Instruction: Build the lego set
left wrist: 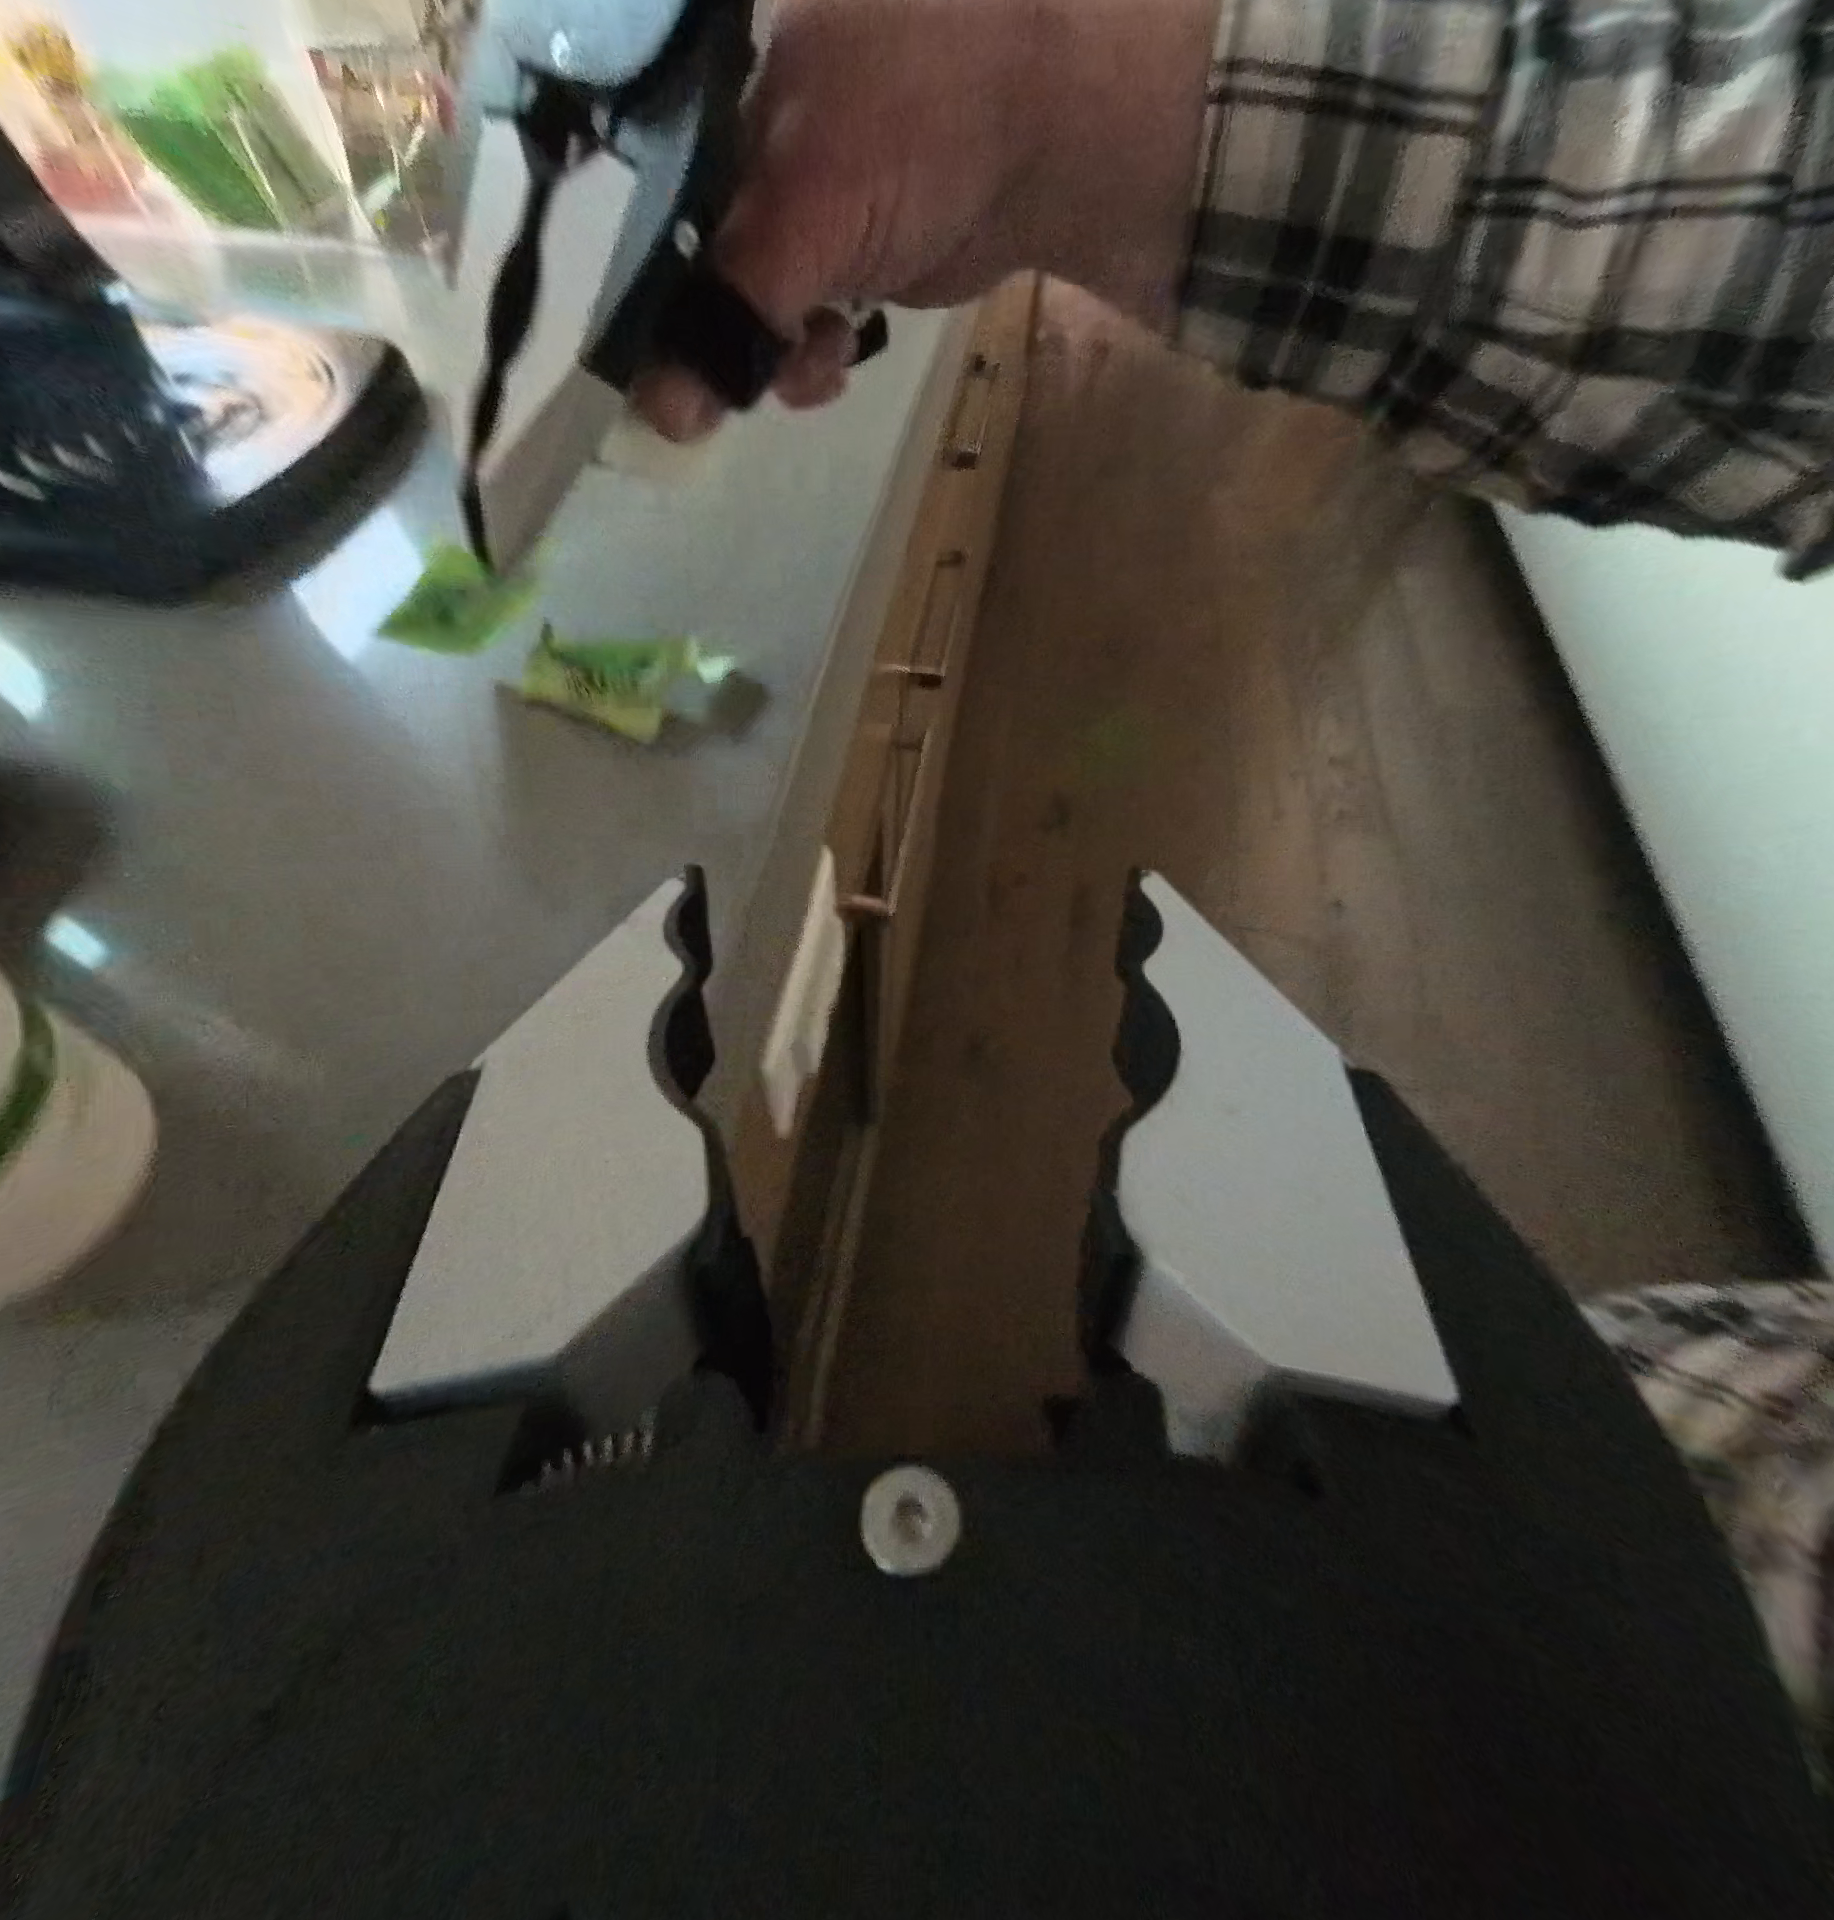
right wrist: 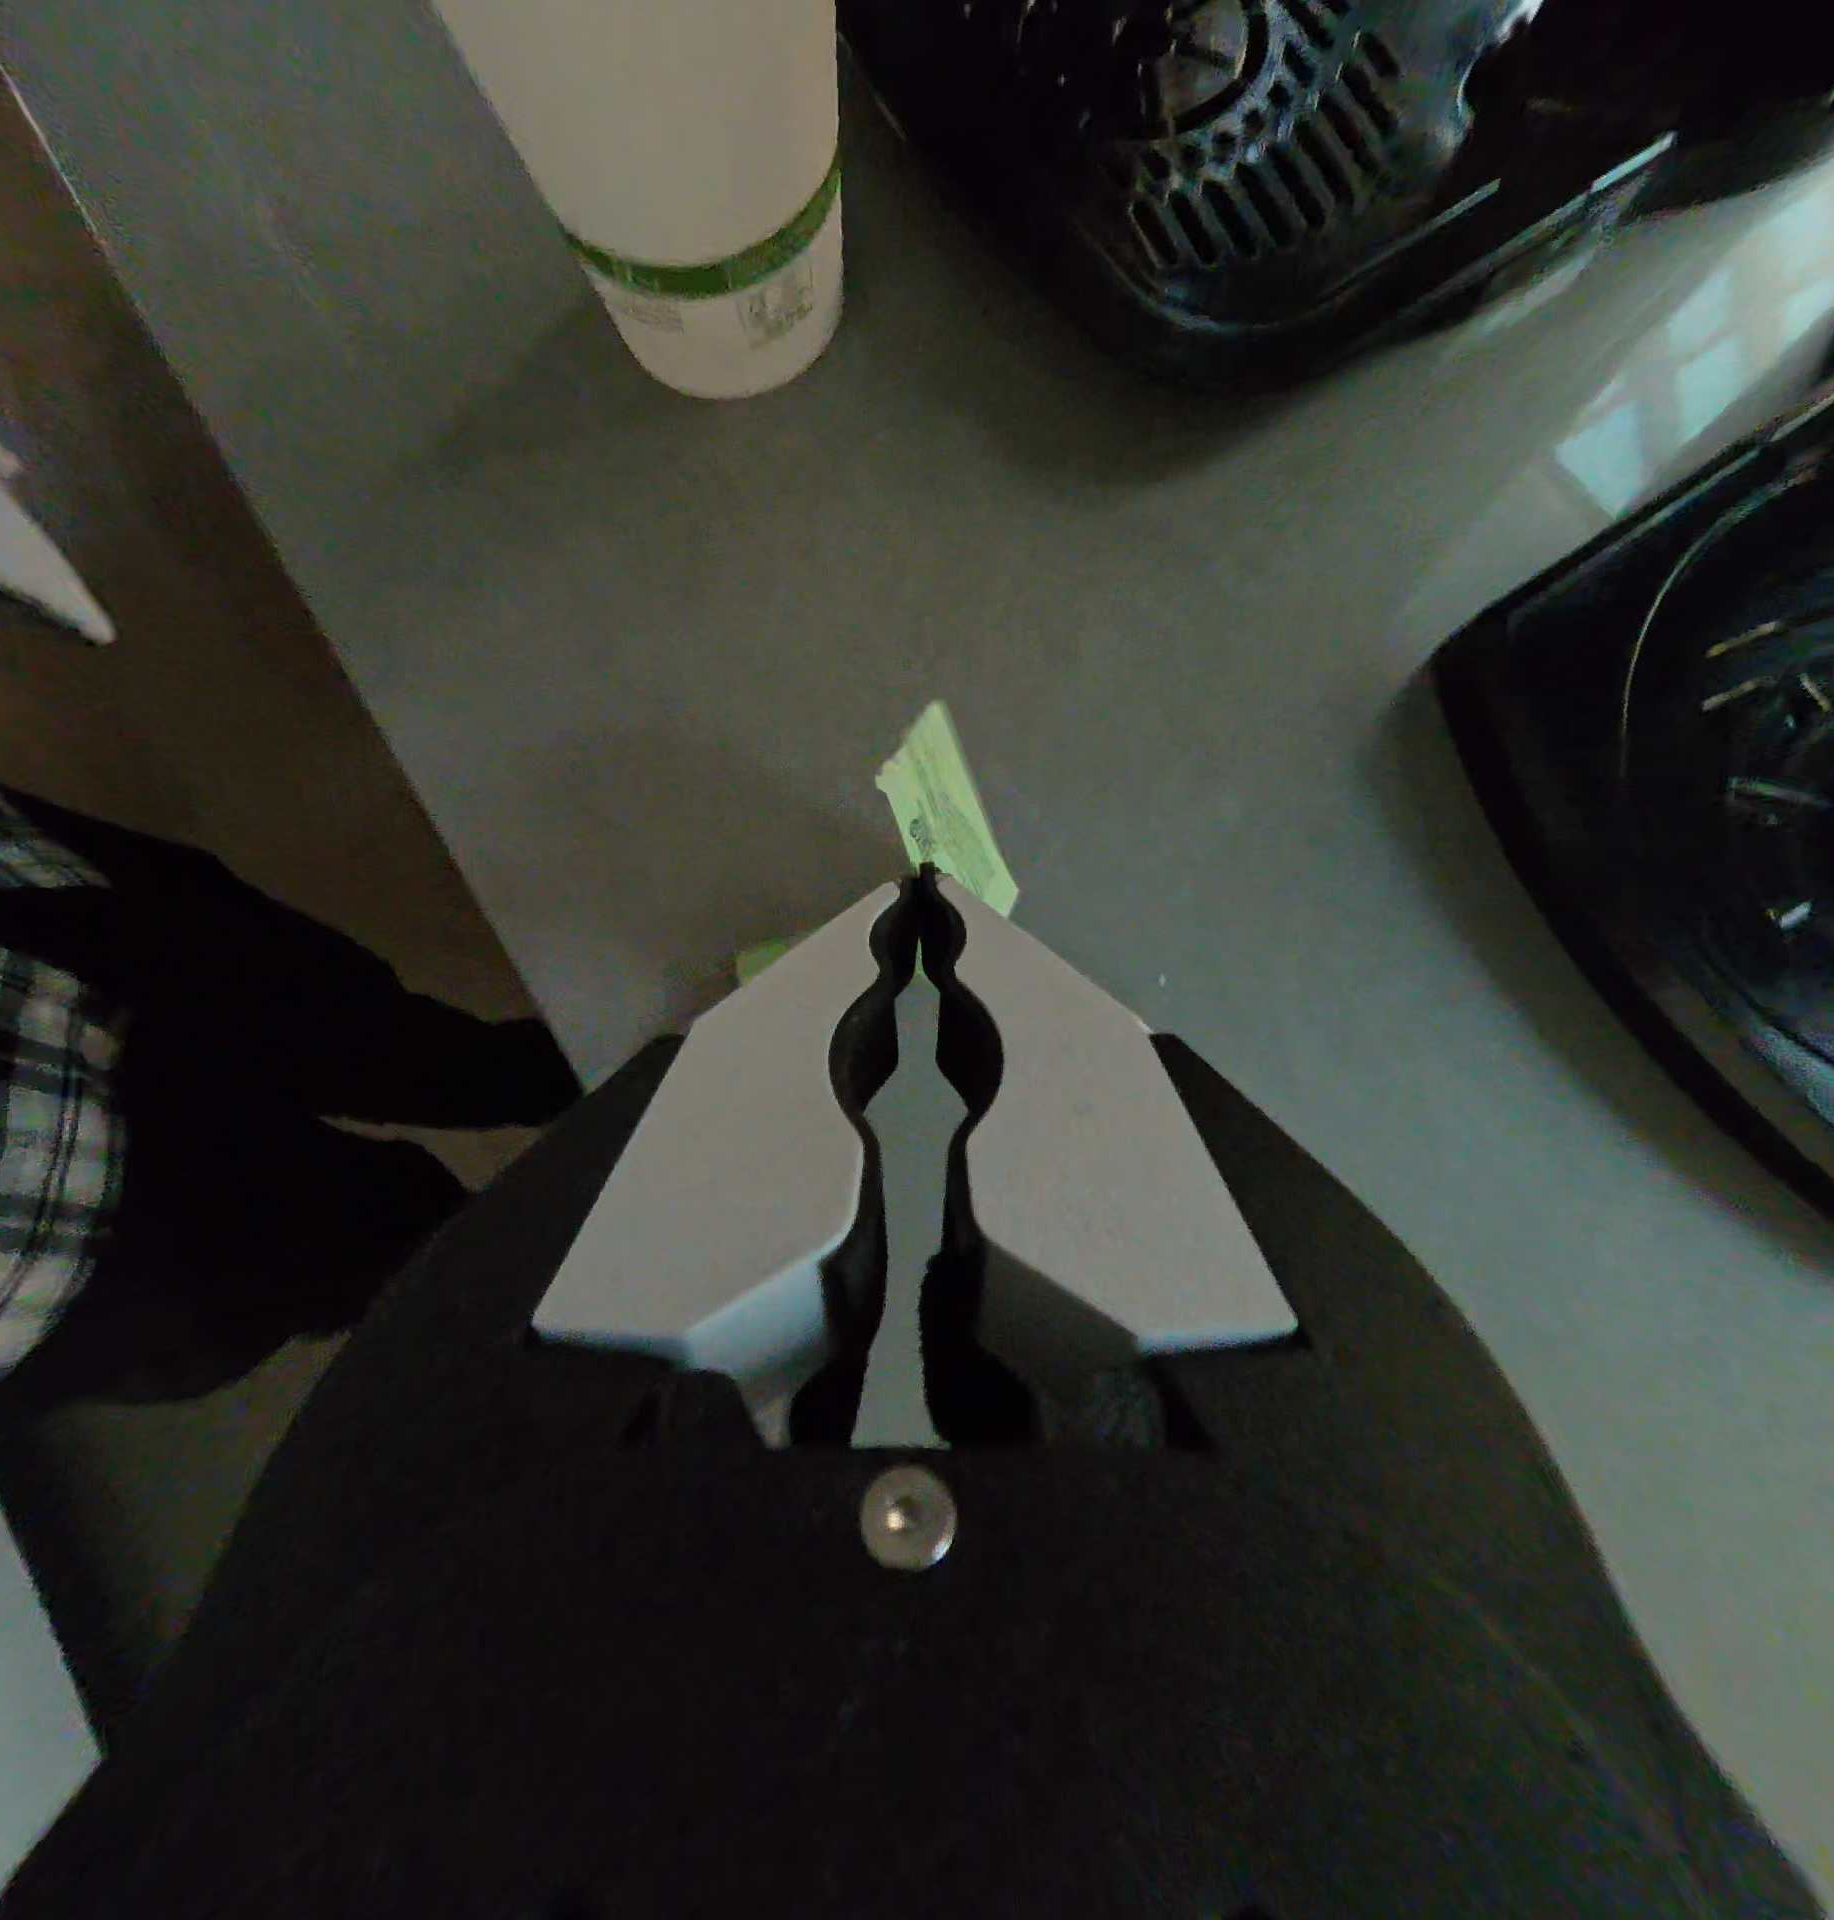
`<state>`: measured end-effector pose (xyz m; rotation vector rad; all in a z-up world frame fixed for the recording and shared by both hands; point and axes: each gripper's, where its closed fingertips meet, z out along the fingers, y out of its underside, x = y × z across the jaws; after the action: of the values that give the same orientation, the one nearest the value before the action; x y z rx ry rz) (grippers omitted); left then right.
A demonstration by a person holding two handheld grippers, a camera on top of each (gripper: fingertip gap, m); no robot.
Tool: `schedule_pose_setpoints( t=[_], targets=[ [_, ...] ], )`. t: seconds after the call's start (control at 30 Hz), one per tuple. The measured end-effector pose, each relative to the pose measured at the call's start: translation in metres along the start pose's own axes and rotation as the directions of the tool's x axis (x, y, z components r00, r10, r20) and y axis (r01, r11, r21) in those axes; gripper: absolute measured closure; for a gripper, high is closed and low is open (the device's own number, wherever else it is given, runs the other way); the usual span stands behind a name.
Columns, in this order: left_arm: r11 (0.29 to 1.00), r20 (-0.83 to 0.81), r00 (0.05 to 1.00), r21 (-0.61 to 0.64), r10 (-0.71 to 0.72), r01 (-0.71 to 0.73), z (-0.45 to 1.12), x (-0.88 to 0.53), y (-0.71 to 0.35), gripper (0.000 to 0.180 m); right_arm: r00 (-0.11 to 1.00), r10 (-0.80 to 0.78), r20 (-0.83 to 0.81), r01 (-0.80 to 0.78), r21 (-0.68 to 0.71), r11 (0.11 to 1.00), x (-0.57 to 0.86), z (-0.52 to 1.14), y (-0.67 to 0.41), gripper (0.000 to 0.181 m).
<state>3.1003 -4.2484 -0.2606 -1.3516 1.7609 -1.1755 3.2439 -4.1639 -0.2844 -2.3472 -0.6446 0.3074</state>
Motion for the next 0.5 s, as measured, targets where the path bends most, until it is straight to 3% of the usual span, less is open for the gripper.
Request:
schedule_pose_setpoints(
  t=[0.1, 0.27, 0.5],
  targets=[
    [0.994, 0.073, 0.994, -0.080, 0.078, -0.072, 0.038, -0.024, -0.015, 0.093, 0.999, -0.027, 0.024, 0.028, -0.049, 0.998, -0.011, -0.008, 0.012, 0.181],
    [0.974, 0.133, 0.986, -0.217, 0.102, -0.071, 0.089, -0.069, -0.010, 0.080, 0.997, -0.063, 0.034, 0.067, -0.135, 0.989, -0.021, 0.003, 0.031, 0.181],
    [0.918, 0.025, 0.984, -0.366, 0.174, -0.153, 0.125, -0.079, 0.006, 0.102, 0.996, -0.036, 0.086, 0.046, -0.118, 0.992, -0.029, 0.009, 0.041, 0.181]
  ],
)
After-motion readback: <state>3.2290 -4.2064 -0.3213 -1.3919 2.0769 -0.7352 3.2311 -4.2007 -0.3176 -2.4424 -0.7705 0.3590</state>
